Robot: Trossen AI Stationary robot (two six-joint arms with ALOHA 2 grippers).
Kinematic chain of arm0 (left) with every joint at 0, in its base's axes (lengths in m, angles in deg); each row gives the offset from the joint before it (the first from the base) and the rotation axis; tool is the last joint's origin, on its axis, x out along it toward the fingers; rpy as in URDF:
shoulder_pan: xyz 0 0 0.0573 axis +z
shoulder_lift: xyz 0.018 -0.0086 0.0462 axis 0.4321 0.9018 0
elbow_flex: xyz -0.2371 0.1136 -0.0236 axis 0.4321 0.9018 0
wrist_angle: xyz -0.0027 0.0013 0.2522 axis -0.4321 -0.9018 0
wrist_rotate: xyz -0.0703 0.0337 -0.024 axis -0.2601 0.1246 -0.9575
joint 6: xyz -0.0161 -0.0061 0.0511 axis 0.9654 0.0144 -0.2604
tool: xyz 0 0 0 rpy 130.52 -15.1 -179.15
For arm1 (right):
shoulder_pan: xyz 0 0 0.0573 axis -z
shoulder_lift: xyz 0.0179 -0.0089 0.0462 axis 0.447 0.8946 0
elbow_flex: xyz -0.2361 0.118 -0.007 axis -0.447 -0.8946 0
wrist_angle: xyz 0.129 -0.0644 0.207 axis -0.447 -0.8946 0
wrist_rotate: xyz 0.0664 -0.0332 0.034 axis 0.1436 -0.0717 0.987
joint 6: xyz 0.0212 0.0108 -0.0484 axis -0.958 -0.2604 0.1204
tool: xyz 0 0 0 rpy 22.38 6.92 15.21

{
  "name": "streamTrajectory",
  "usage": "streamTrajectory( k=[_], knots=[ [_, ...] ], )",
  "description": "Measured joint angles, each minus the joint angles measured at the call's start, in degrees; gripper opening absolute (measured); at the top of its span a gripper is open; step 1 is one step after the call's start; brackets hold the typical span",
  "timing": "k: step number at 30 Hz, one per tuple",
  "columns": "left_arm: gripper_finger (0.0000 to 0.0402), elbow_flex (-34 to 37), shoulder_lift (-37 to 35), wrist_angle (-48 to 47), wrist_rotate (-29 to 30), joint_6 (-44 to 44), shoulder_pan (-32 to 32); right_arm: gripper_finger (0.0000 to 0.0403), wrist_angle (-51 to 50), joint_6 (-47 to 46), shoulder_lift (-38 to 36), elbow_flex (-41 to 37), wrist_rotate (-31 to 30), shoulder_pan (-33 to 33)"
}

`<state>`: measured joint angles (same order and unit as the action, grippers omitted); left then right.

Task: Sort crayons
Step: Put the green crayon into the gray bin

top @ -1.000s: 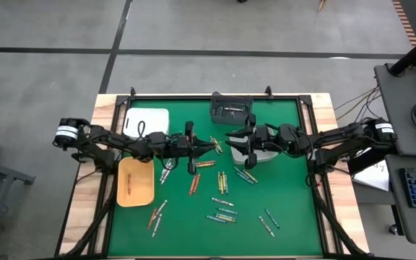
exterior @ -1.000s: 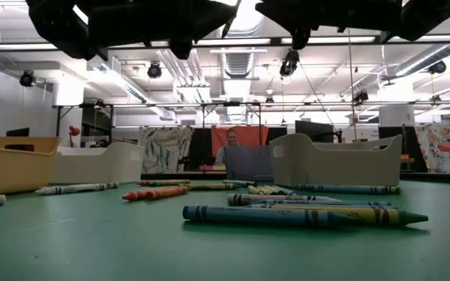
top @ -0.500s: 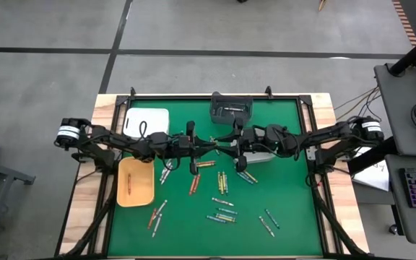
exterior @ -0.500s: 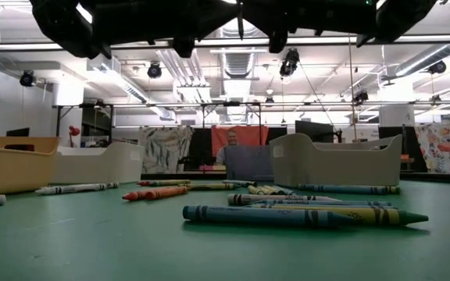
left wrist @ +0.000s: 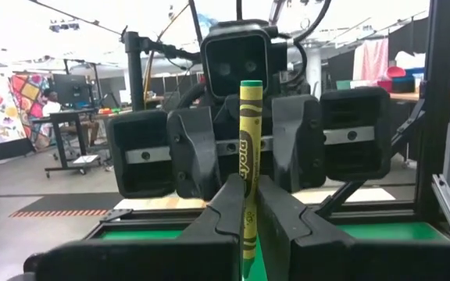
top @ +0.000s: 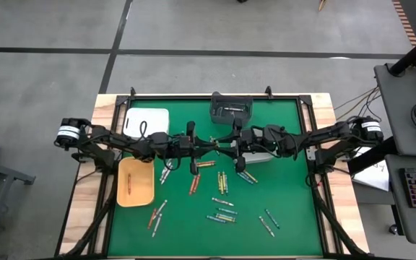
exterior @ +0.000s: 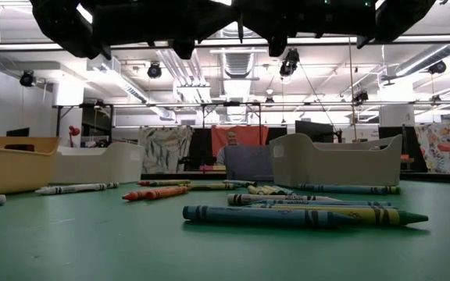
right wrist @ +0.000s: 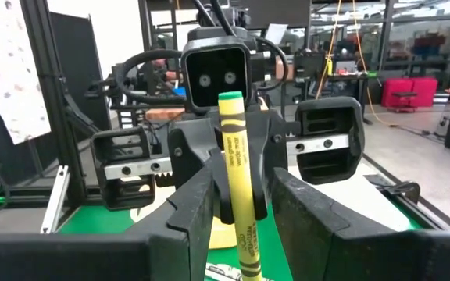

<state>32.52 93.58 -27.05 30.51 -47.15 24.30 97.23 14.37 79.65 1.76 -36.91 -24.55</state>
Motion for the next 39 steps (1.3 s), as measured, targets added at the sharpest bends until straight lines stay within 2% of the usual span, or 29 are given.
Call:
streamTrajectory(
  k=[20,25,30,34,39],
  knots=[
    [0.0000,0.04,-0.02,-2.13,-0.05,-0.07,0.00,0.0117,0.39,1.91,0.00,0.00,-0.07,0.00],
    [0.0000,0.07,-0.02,-3.37,-0.05,-0.19,0.00,0.0084,0.87,2.08,-0.02,0.00,-0.07,0.00],
    [0.0001,0.07,-0.02,-3.15,-0.10,1.19,0.04,0.0023,0.79,2.39,-0.02,0.00,-0.05,0.00],
    [0.0020,-0.02,-0.12,-3.35,-0.11,1.33,0.04,0.0018,0.19,2.11,-0.30,0.00,-0.04,0.04],
    [0.0074,-0.04,-1.40,-3.86,-0.05,1.72,0.02,0.0016,-5.18,1.41,-2.75,0.00,-1.35,1.00]
  ],
)
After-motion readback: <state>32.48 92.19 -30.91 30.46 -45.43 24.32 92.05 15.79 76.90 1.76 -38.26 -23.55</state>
